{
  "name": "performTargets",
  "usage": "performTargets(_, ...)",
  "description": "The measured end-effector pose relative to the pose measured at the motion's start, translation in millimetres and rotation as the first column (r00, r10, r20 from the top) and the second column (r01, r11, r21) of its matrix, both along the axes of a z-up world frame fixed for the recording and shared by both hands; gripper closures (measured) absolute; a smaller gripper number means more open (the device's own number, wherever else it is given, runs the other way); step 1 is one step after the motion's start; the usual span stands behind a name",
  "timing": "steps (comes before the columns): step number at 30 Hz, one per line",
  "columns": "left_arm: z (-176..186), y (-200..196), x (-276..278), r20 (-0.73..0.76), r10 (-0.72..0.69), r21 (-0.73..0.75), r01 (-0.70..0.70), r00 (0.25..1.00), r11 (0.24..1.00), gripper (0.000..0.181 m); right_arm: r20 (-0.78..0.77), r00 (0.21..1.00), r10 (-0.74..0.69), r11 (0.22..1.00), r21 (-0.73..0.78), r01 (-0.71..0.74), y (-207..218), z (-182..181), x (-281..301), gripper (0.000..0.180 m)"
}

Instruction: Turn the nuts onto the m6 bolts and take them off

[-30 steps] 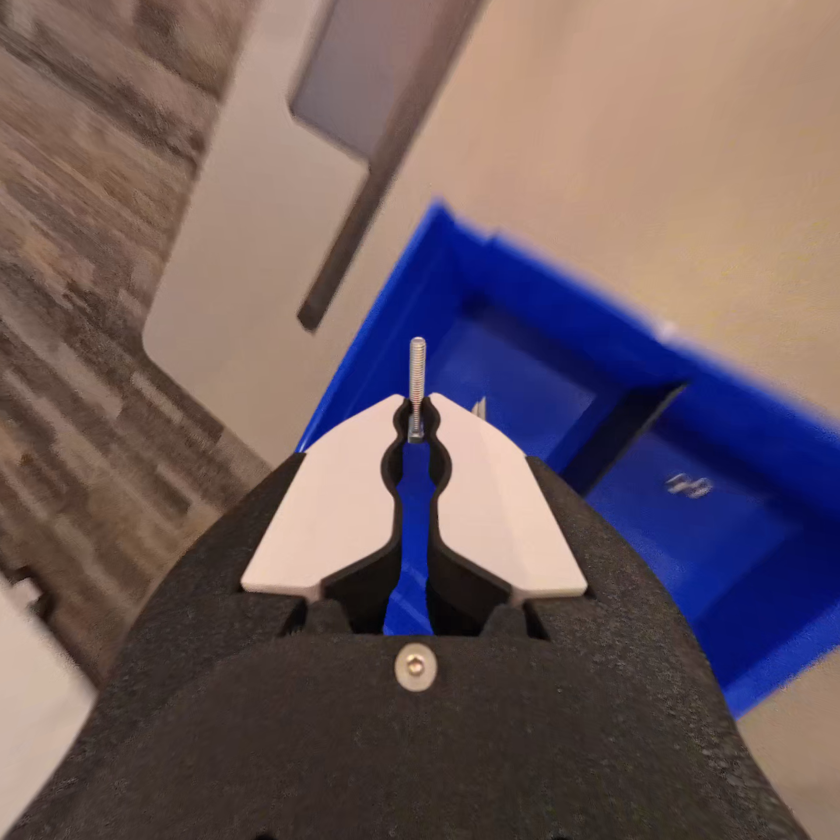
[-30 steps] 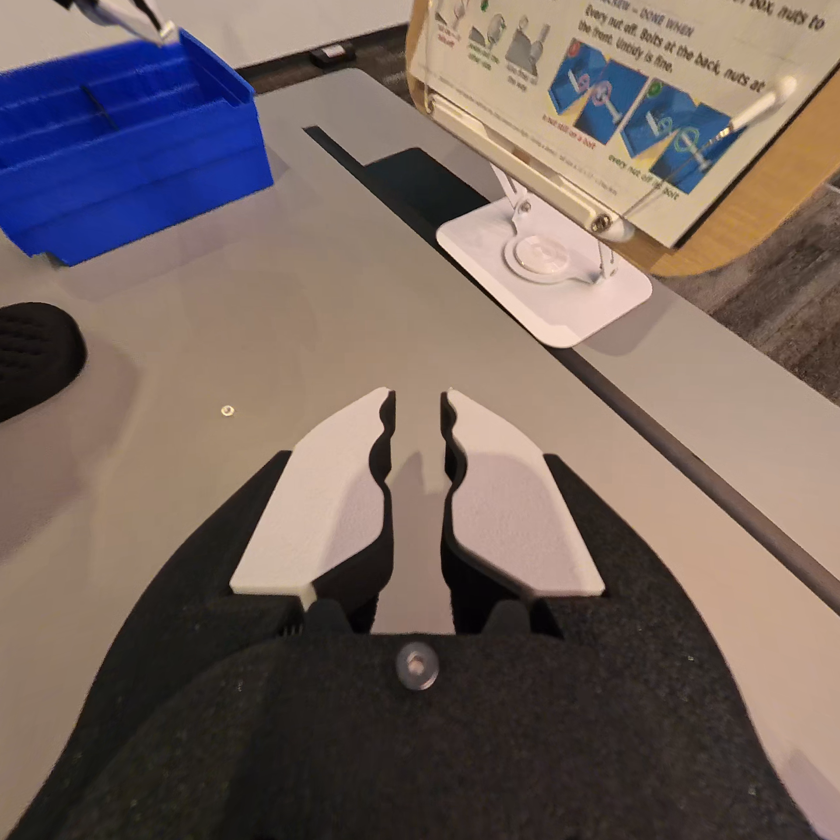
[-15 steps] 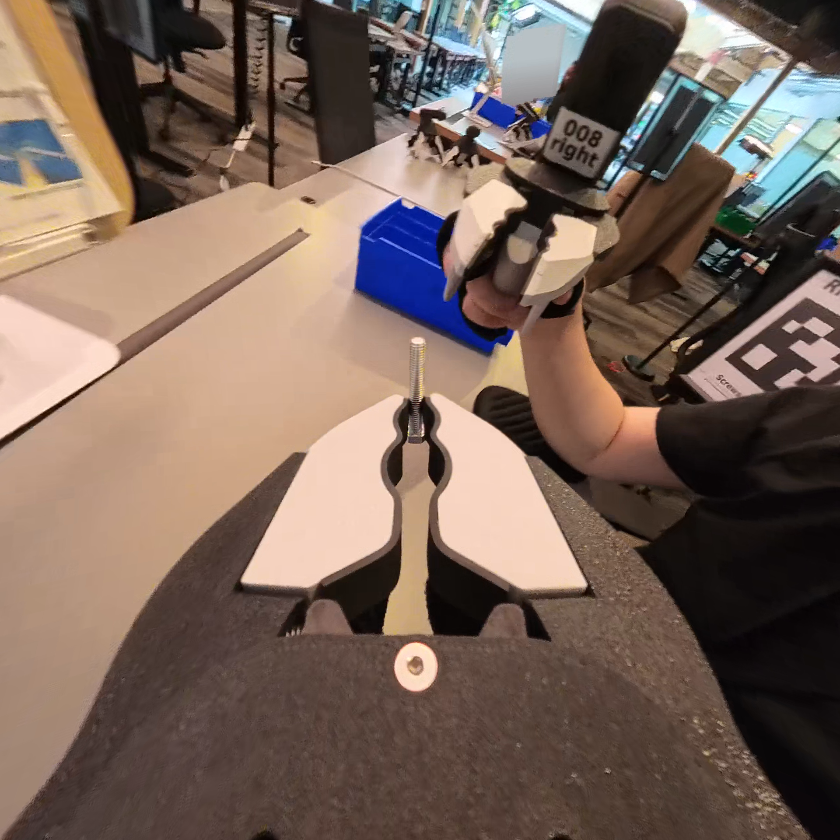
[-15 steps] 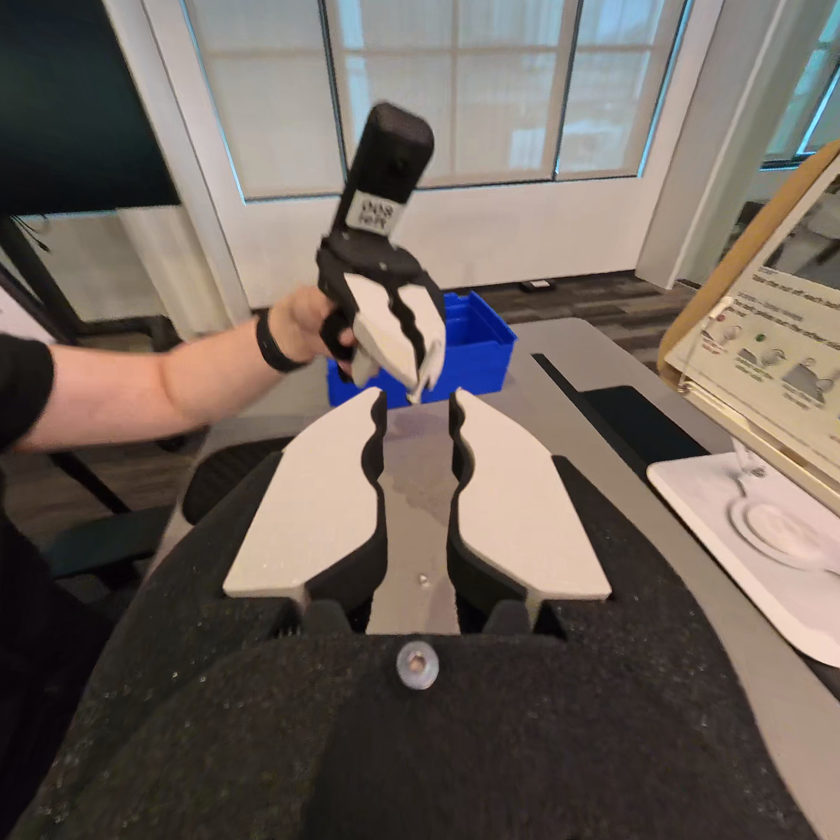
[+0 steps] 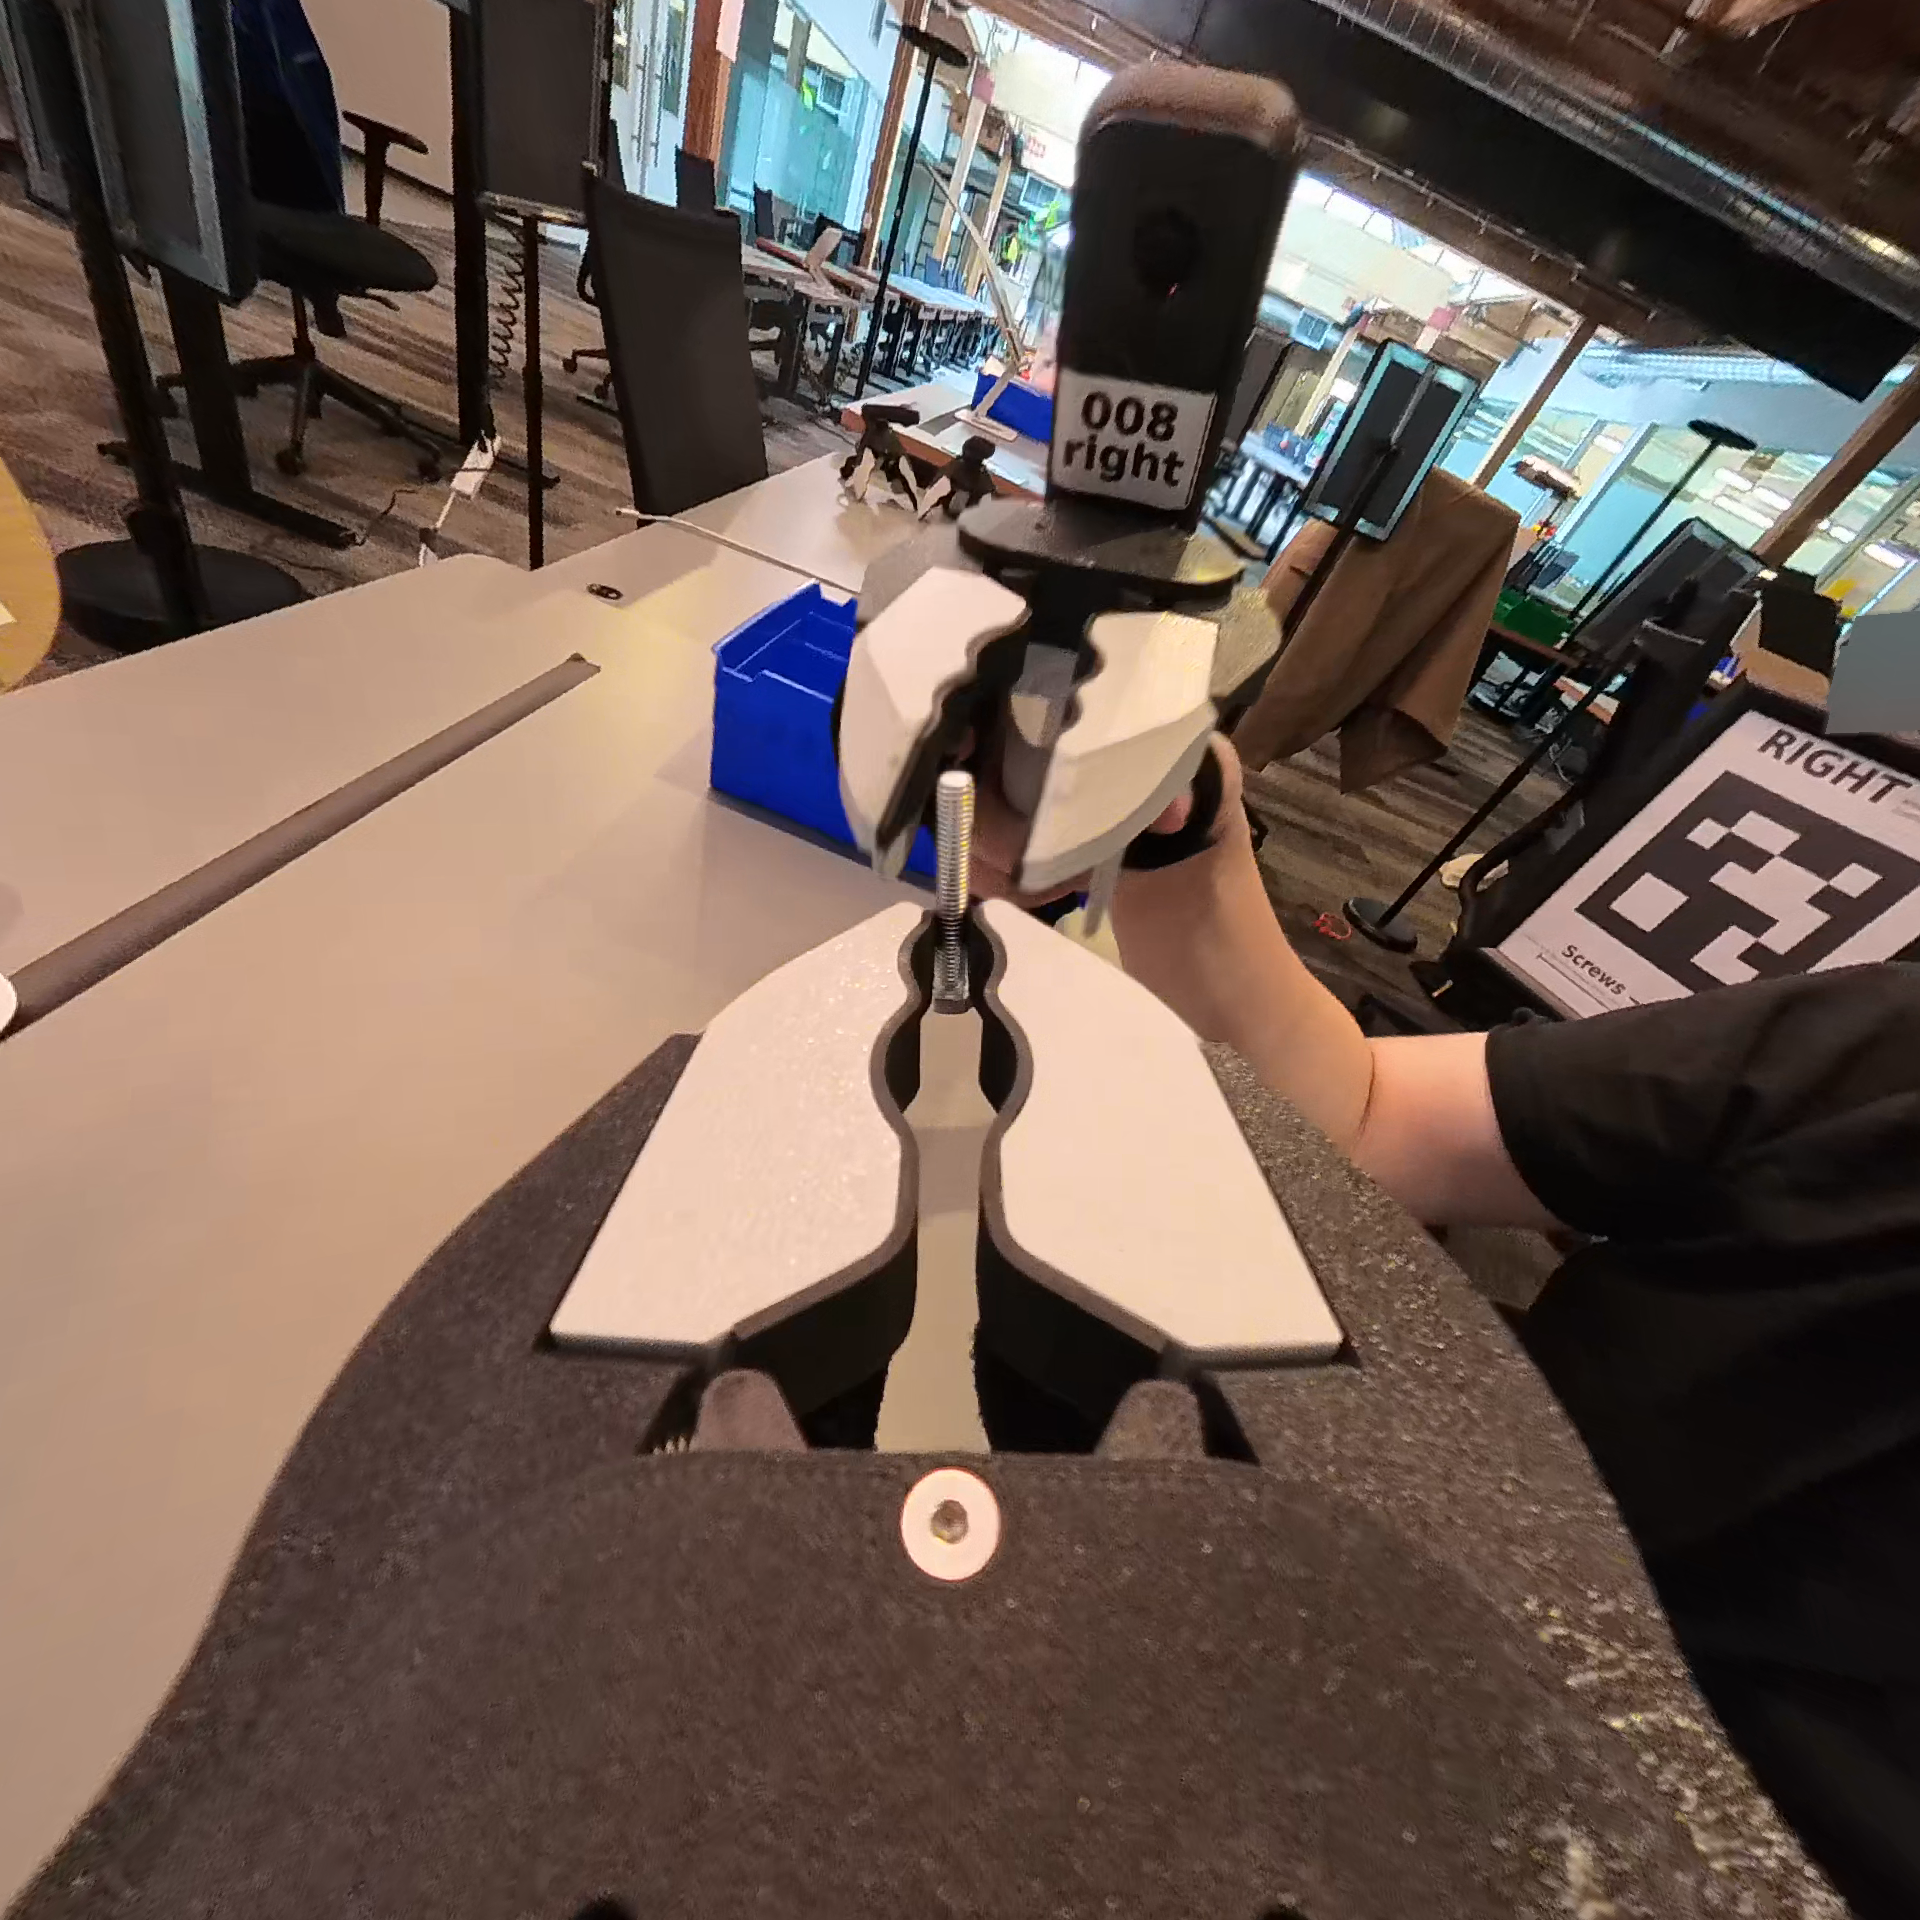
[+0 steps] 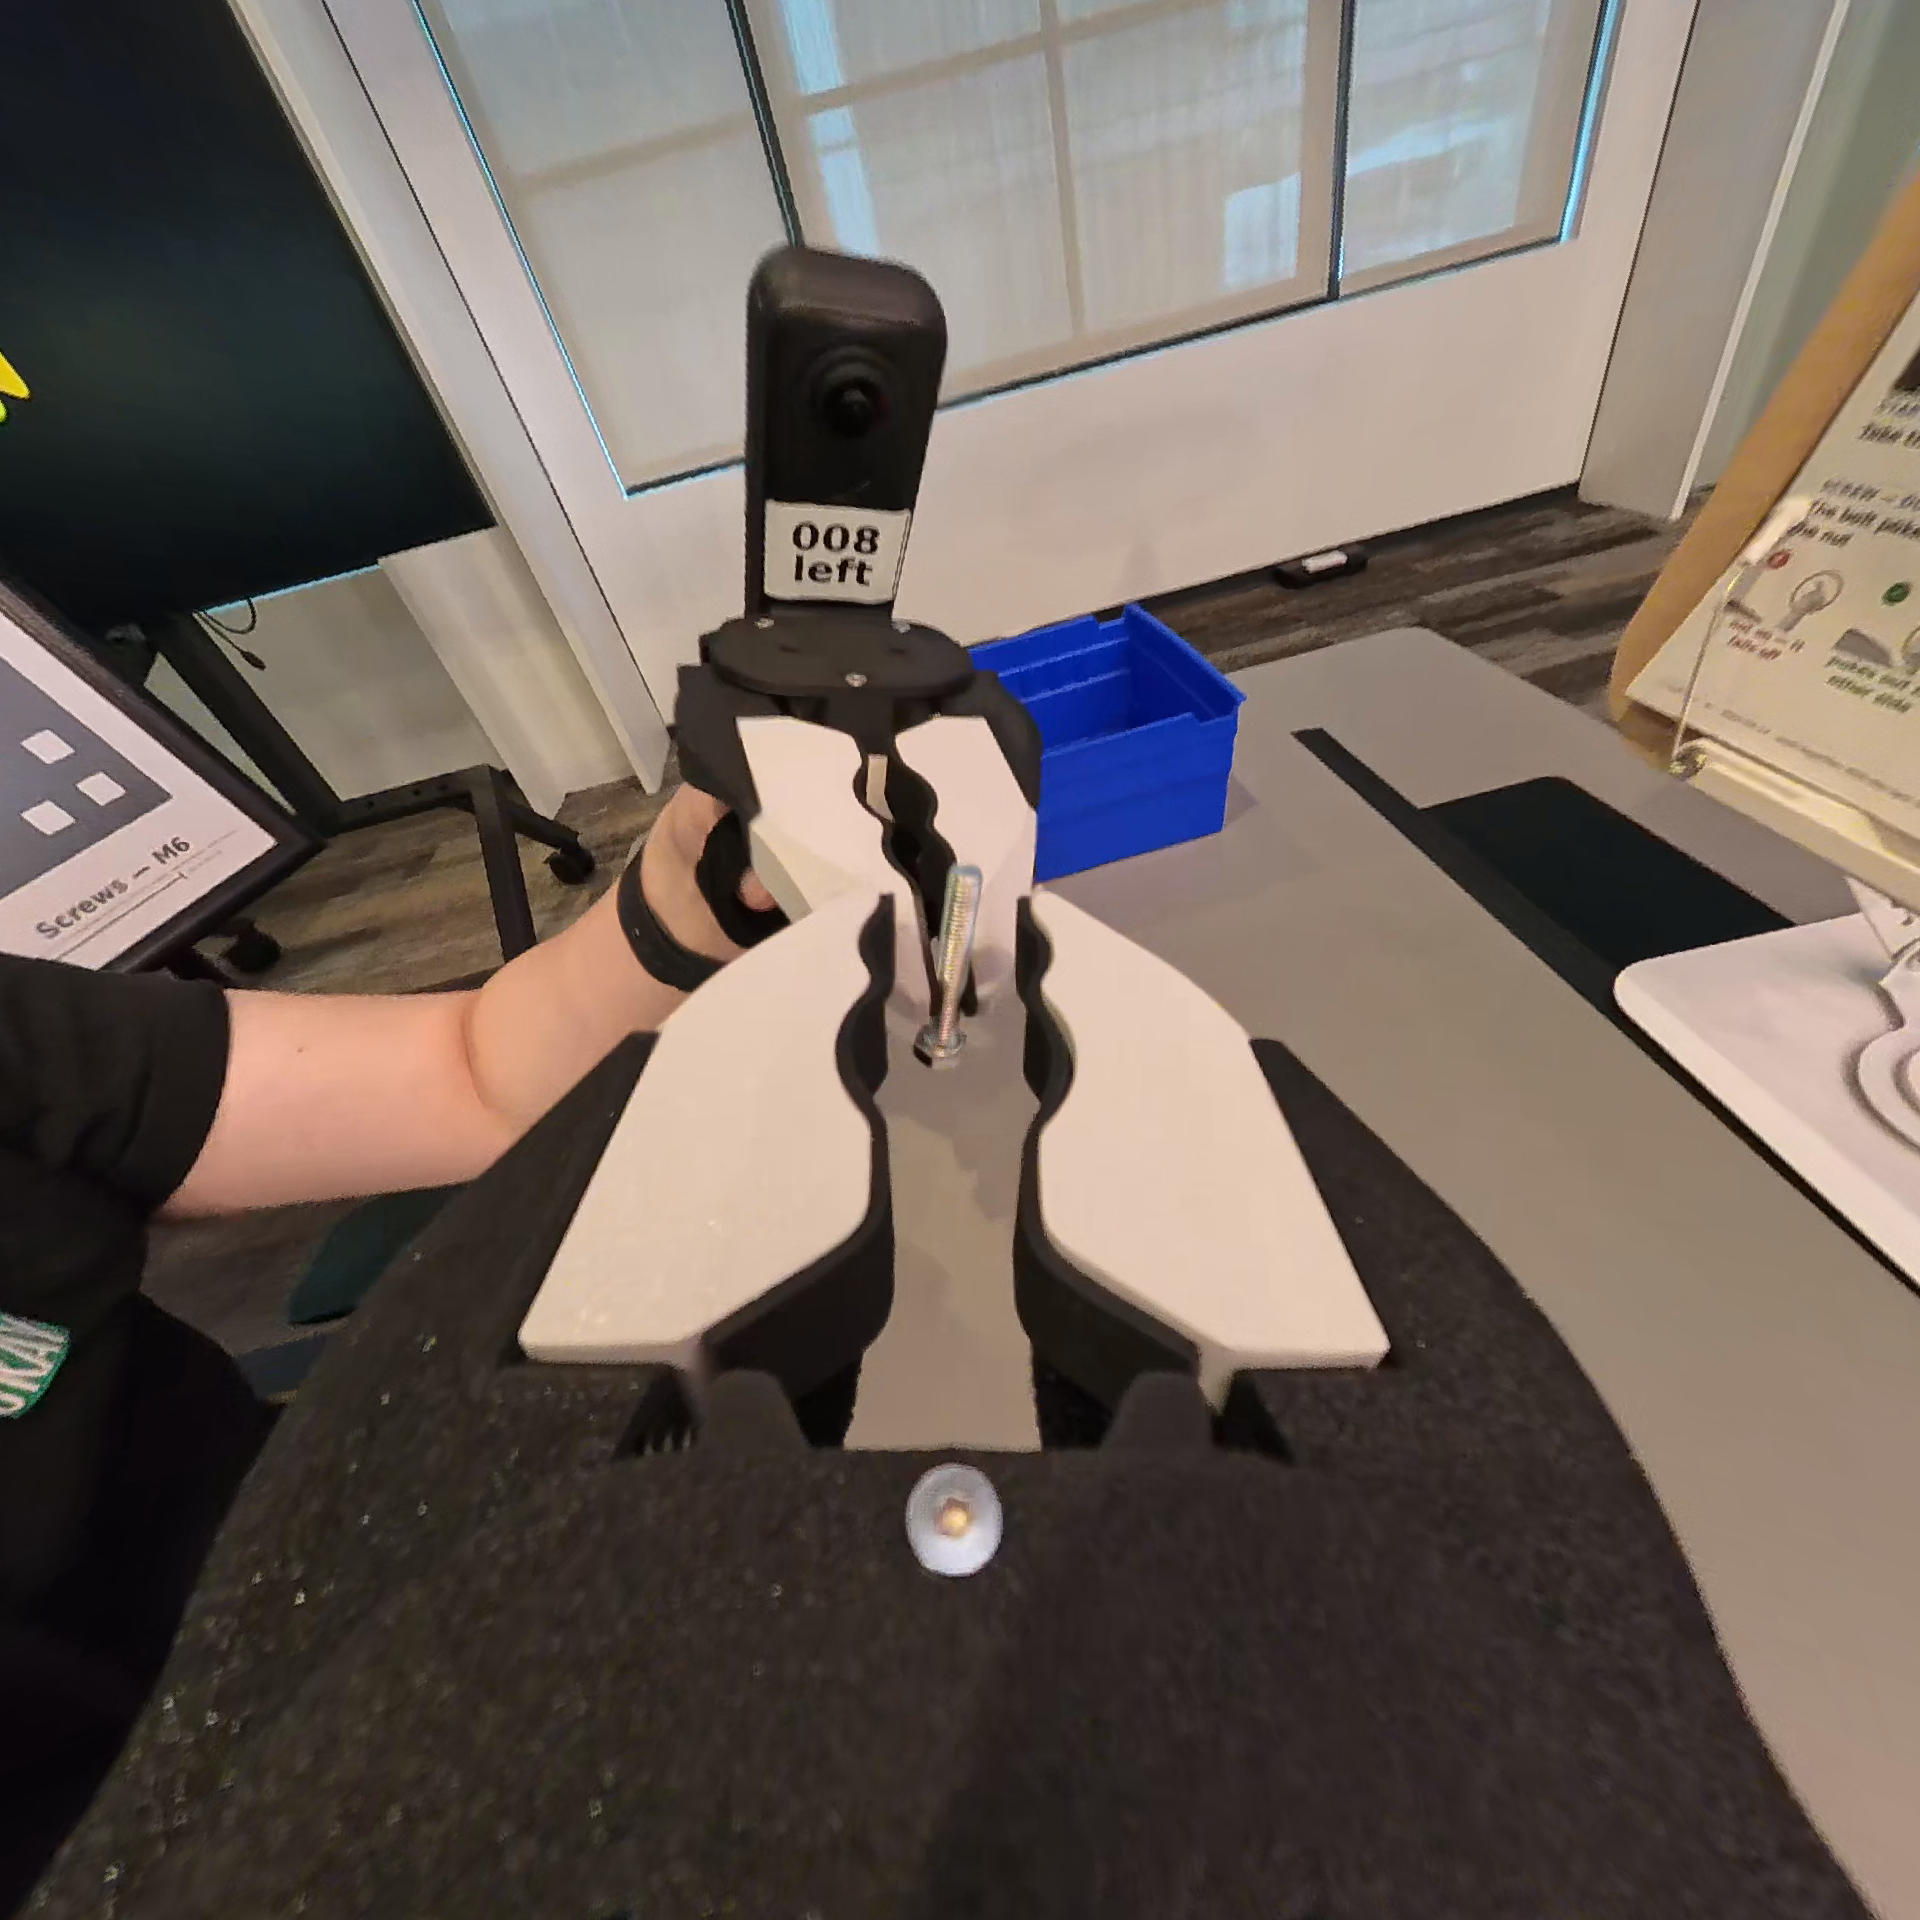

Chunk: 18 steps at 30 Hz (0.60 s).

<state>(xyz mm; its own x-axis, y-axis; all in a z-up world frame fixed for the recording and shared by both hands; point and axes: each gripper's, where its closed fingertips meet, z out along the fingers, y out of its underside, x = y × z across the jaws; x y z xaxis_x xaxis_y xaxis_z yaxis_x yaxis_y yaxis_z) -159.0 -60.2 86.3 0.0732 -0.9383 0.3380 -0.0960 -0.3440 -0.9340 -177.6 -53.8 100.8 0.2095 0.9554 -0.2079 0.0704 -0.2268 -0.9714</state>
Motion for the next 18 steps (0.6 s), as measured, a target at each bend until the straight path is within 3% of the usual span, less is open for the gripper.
performTargets(3, 0, 0, -3, 0.005, 0.001, 0.021, -0.001, 1.0, 1.0, 0.175, -0.003, 1.0, 0.027, 1.0, -0.015, -0.027, 0, -3, -4, 0.174)
performTargets(10, 5, 1, -7, 0.038, 0.018, 0.047, -0.019, 0.999, 0.999, 0.172, -0.106, 0.992, 0.063, 0.997, -0.043, -0.067, -1, 6, -5, 0.175)
performTargets(18, -5, 1, -5, 0.048, 0.0, -0.004, 0.0, 0.999, 1.0, 0.171, -0.085, 0.995, 0.054, 0.997, -0.046, -0.058, 1, -4, -11, 0.175)
